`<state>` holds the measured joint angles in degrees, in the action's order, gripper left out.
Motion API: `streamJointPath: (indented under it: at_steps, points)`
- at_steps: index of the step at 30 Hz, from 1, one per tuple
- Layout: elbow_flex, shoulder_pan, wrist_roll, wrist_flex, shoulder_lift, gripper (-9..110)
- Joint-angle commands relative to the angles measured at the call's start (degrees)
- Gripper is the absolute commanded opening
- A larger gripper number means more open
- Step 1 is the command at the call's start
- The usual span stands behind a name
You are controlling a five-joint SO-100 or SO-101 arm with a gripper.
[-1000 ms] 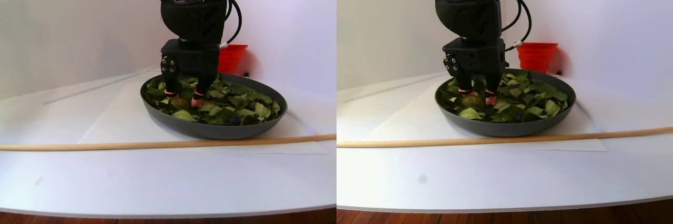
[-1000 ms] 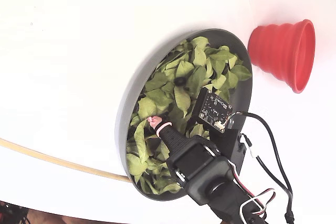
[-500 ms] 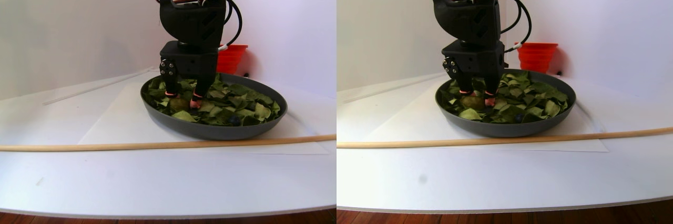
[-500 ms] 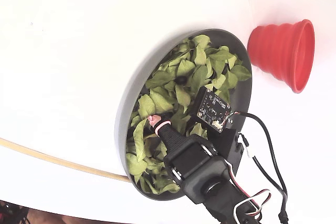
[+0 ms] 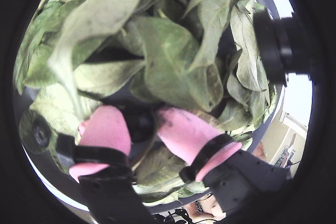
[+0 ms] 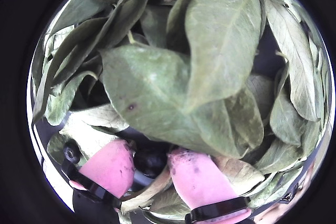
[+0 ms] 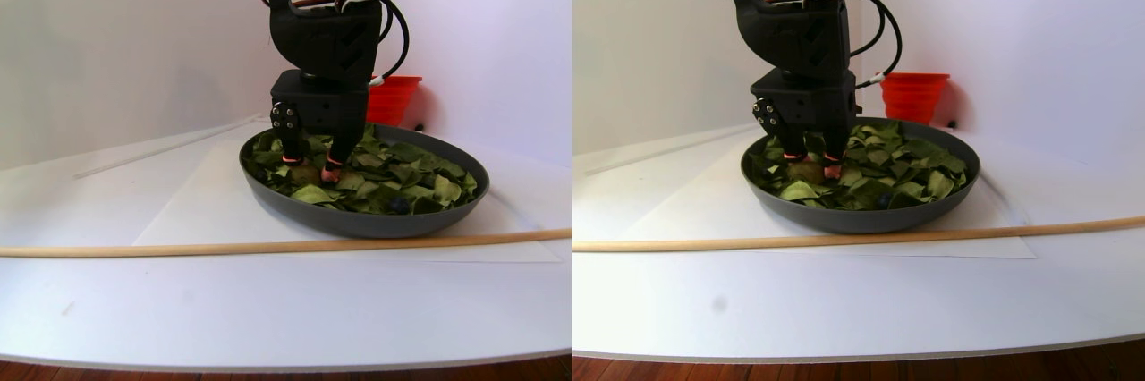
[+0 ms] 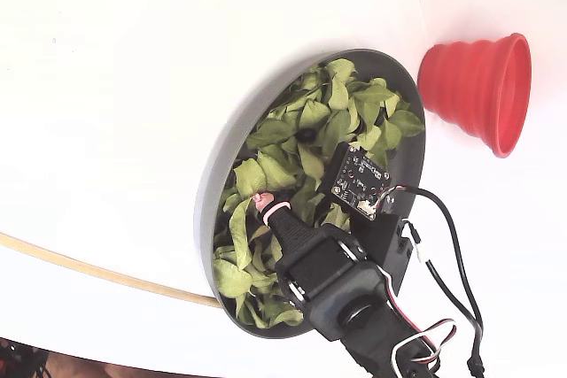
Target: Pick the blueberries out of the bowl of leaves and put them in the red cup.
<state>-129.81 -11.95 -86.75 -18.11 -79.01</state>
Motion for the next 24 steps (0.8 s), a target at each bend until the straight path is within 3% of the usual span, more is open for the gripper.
streamJointPath:
  at_steps: [1,24]
  points:
    - [0.1,-1.4,-0.7,-0.1,-2.5,12]
    - [1.9,-1.4,-2.5,5.4,-11.9,11]
